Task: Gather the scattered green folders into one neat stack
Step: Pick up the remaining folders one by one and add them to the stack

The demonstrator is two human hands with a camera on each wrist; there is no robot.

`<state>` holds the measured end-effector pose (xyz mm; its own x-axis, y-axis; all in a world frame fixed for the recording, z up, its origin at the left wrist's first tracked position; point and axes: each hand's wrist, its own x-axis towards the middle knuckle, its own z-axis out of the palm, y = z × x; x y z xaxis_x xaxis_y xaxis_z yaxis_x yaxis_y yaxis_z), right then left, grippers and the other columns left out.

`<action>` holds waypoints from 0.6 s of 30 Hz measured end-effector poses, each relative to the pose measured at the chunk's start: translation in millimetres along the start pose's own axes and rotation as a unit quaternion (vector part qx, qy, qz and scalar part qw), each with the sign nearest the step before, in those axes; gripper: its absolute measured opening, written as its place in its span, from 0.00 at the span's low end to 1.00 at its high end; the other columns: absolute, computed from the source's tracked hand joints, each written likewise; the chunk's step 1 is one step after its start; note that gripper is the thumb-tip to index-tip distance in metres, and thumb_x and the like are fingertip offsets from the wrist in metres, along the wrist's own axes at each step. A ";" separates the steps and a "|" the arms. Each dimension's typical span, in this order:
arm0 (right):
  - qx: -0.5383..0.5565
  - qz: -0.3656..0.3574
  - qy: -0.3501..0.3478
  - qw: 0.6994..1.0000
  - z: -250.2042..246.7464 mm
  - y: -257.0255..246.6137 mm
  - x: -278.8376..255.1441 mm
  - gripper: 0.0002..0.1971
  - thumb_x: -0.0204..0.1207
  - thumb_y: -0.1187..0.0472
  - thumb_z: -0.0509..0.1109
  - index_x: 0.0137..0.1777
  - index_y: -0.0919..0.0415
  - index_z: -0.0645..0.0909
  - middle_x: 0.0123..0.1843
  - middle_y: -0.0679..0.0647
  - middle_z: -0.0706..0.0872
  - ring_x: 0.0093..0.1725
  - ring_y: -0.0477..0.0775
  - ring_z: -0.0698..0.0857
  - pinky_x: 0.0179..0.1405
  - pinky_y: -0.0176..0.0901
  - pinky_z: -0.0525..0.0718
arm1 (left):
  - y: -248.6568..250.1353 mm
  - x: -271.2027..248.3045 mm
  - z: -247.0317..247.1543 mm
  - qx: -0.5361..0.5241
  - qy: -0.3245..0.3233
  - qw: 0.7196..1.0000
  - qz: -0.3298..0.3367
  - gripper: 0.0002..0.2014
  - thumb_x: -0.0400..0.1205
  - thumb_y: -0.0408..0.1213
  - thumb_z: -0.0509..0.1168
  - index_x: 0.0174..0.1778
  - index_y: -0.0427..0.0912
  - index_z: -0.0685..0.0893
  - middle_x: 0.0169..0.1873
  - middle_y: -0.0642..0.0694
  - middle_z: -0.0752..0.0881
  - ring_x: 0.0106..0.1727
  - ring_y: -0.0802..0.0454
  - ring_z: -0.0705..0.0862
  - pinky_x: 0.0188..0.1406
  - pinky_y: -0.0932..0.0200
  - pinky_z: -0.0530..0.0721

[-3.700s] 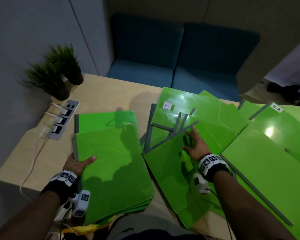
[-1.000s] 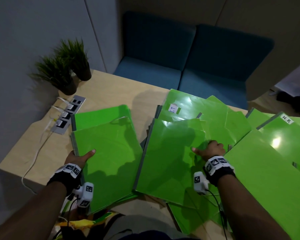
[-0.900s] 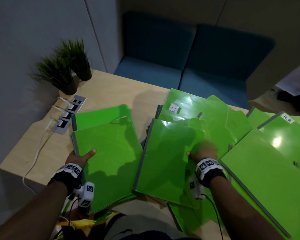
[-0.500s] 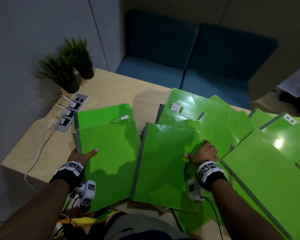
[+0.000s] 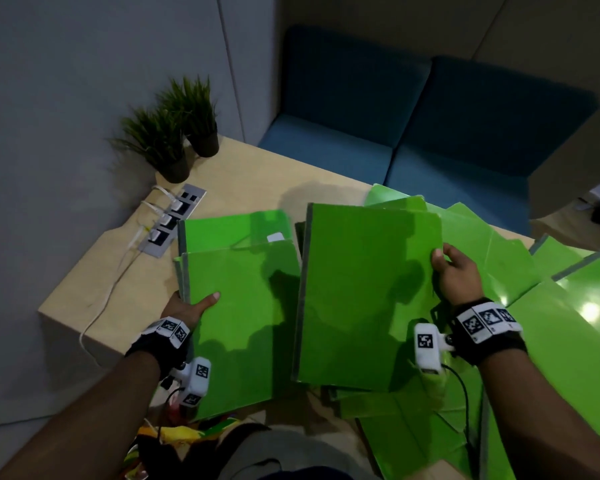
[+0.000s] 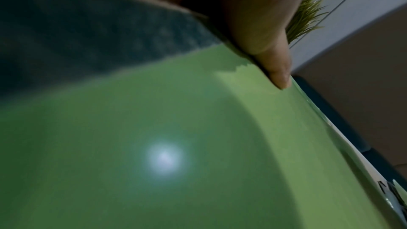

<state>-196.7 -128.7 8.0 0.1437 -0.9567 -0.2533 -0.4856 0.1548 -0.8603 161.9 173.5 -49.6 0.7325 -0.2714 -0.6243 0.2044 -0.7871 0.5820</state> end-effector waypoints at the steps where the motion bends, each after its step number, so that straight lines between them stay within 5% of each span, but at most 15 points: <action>1: -0.009 -0.006 -0.014 1.000 9.8 -7.1 -1.3 0.27 0.80 0.50 0.65 0.74 0.65 0.75 0.43 0.47 0.83 0.41 0.47 0.79 0.43 0.43 0.75 | 0.4 -0.5 -1.0 0.009 -0.001 1.000 0.000 0.41 0.70 0.51 0.78 0.73 0.32 0.73 0.68 0.33 0.81 0.67 0.34 0.80 0.69 0.43 0.76; 3: -0.047 -0.024 -0.045 0.998 33.6 -19.9 -8.0 0.19 0.85 0.60 0.62 0.71 0.69 0.77 0.53 0.59 0.88 0.48 0.55 0.83 0.49 0.42 0.77 | -0.8 2.4 -0.7 0.018 -0.006 1.000 0.001 0.38 0.73 0.50 0.76 0.73 0.32 0.72 0.68 0.32 0.80 0.67 0.33 0.80 0.66 0.47 0.76; 6: -0.099 -0.016 -0.131 0.986 85.5 -24.0 -20.4 0.18 0.85 0.63 0.60 0.73 0.66 0.76 0.45 0.56 0.88 0.39 0.52 0.83 0.41 0.38 0.80 | -3.8 5.3 -3.2 0.015 -0.030 0.999 0.022 0.36 0.76 0.53 0.72 0.73 0.34 0.72 0.69 0.34 0.80 0.68 0.35 0.80 0.66 0.50 0.75; 10: -0.126 0.008 -0.207 0.970 140.3 -21.1 -39.5 0.22 0.85 0.58 0.62 0.78 0.57 0.72 0.63 0.59 0.86 0.61 0.57 0.85 0.62 0.45 0.80 | -8.5 8.6 -5.7 0.034 -0.032 0.999 0.016 0.35 0.81 0.55 0.63 0.75 0.31 0.68 0.71 0.31 0.77 0.70 0.34 0.77 0.67 0.51 0.73; 12: -0.190 -0.005 -0.242 0.951 160.1 -22.4 -52.0 0.25 0.83 0.56 0.66 0.78 0.61 0.70 0.69 0.61 0.82 0.67 0.61 0.82 0.66 0.48 0.77 | -12.8 12.4 -5.3 0.023 -0.033 0.999 0.005 0.32 0.84 0.51 0.61 0.75 0.30 0.67 0.70 0.30 0.77 0.70 0.34 0.77 0.62 0.55 0.72; 15: -0.343 -0.044 -0.272 0.898 181.9 -23.1 -69.0 0.22 0.79 0.54 0.70 0.67 0.68 0.78 0.67 0.66 0.80 0.63 0.64 0.81 0.65 0.49 0.80 | -19.1 11.5 -8.6 0.013 -0.066 0.998 -0.003 0.33 0.81 0.54 0.64 0.74 0.33 0.69 0.63 0.35 0.80 0.68 0.36 0.79 0.61 0.57 0.73; 18: -0.441 -0.056 -0.304 0.843 194.7 -28.5 -71.8 0.22 0.82 0.46 0.63 0.49 0.67 0.85 0.56 0.66 0.83 0.61 0.63 0.81 0.67 0.50 0.79 | -30.2 17.3 -10.7 0.007 -0.088 0.996 -0.001 0.49 0.62 0.64 0.78 0.73 0.40 0.70 0.65 0.44 0.81 0.66 0.41 0.81 0.68 0.48 0.77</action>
<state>-25.3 -16.5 -35.5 0.5164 -0.6079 -0.6032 -0.8529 -0.4282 -0.2987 175.3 198.5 -72.4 0.6063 -0.3618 -0.7081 0.1965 -0.7947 0.5743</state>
